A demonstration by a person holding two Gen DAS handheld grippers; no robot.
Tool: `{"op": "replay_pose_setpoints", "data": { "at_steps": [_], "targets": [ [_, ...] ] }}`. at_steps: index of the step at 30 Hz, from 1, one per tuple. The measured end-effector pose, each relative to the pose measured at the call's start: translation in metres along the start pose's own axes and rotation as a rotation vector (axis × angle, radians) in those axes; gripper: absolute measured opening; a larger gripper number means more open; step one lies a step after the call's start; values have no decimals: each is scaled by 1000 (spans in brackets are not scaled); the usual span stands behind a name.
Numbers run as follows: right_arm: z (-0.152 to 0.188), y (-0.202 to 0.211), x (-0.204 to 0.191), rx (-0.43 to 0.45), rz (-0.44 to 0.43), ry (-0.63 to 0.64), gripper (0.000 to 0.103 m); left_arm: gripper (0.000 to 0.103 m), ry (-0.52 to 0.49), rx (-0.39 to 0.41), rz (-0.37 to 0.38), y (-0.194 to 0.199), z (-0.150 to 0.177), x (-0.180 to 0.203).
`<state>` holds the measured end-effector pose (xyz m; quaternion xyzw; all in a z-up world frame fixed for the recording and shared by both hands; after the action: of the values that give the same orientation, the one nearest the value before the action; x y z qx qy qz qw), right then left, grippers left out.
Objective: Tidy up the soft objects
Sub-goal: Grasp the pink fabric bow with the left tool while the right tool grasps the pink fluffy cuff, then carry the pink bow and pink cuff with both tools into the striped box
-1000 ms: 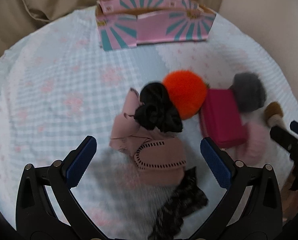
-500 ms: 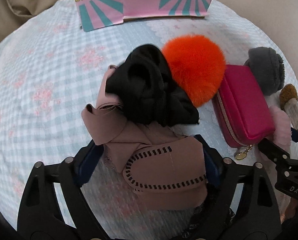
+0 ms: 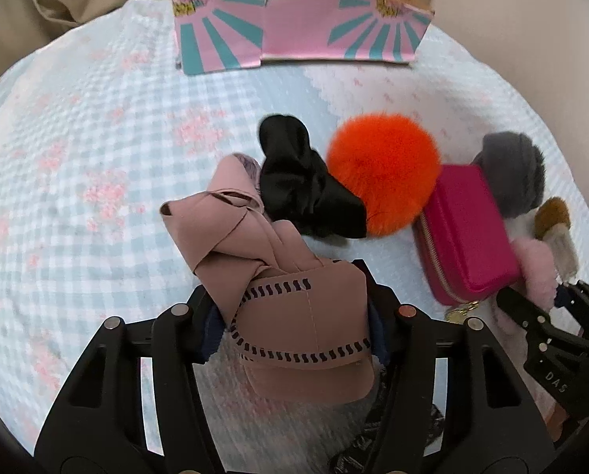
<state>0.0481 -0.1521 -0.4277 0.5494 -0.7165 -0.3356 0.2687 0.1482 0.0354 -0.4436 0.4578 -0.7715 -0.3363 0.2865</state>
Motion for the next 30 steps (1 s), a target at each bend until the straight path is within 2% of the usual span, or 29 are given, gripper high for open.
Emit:
{"op": "replay_pose_setpoints", "data": {
  "at_steps": [7,16,30],
  "targets": [
    [-12,15,3,26,-2,-11,39,53,25,39,-6,25,-9,3],
    [-45,52,6,73,-9,-9,39,53,53,92,-27,71,-34,10],
    [-143,139,26,192,-72,43,39,53,116,214,-103,172,-104,39]
  ]
}}
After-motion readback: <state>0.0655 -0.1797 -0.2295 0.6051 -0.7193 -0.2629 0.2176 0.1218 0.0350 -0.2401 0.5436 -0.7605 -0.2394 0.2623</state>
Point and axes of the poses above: each gripper's, at about its wrist camera, not at the fingertips, and y roughly against the way its jaws point, x to its right, z to its underside, the point moved 1 cm from there along -y, roughly the way its jaws point, and after that the axes turned 8 degrees about x, right-handed, at the moved point
